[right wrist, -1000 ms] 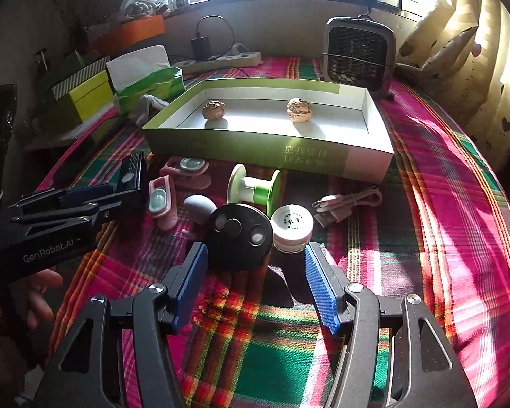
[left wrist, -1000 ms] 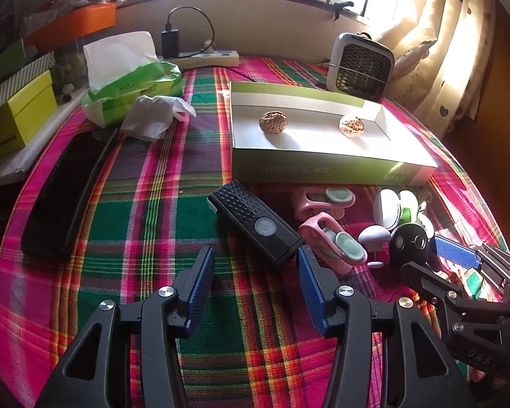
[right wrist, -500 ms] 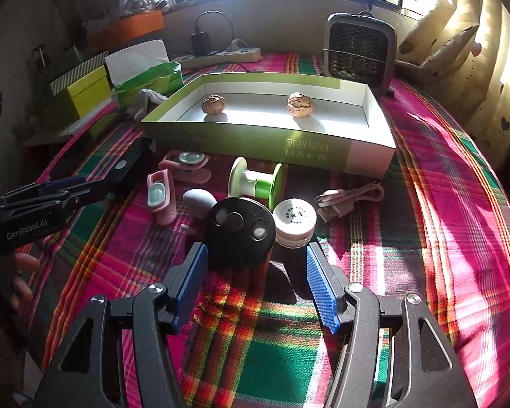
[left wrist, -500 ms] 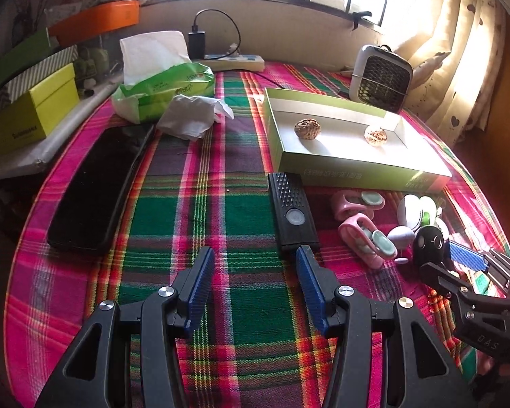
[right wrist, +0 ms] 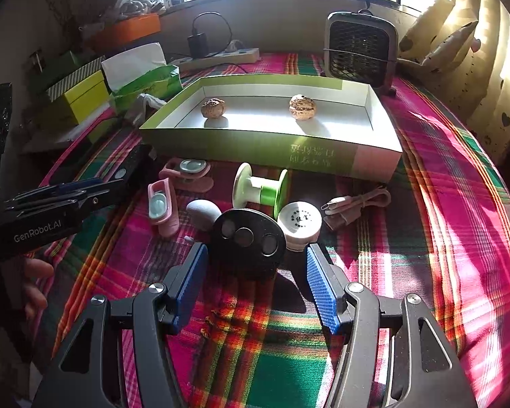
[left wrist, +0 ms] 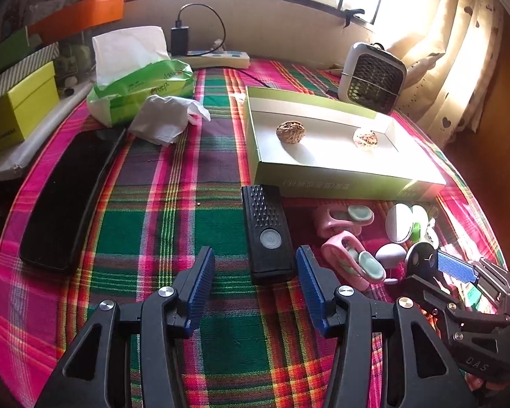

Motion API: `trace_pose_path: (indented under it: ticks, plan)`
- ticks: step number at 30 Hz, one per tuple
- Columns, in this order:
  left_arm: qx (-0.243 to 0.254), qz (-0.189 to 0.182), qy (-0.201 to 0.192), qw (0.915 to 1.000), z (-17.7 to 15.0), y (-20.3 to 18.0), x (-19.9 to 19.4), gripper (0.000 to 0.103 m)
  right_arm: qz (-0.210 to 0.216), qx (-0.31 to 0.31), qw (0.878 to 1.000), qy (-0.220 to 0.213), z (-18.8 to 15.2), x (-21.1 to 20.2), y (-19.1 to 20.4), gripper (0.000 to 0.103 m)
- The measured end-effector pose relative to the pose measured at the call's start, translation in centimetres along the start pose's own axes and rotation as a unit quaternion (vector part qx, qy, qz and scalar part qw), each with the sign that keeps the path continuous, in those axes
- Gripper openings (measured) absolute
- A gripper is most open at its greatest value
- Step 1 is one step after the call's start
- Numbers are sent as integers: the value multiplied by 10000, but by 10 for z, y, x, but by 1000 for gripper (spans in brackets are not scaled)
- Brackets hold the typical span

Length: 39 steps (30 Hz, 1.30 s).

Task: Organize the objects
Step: 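Close the left gripper on the black remote, then lift the black remote with the left gripper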

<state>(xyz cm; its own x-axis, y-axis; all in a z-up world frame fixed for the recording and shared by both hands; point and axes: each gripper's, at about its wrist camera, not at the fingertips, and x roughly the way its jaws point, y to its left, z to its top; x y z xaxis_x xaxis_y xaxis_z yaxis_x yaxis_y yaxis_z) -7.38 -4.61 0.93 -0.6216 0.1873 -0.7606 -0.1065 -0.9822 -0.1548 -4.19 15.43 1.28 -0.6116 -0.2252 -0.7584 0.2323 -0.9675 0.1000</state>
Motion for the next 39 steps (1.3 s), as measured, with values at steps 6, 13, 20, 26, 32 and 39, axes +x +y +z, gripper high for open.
trace_pose_path:
  ticks: [6,13,20,26,32,39]
  plan:
    - [78,28,24,10000,4,-1,6,48,61,13,10000,13,3,2,1,56]
    - [94,68,45,9999,8,0,10,48,110,11,9999,12,4,3,3,48]
    - [137,140,29,9998,11,0,14,48,170,58,9998,1,4,2,3,48]
    - [99,176,1,9998,10,3,13,40,233,29,9997,0,3,2,6,48]
    - [49,221,-5,9997,8,9,11,26,269,6,9996,-3,1,1,6,48]
    - [94,208,-16,9997,1,10,6,25,299,18,9995,-18,-1,-1,5,48]
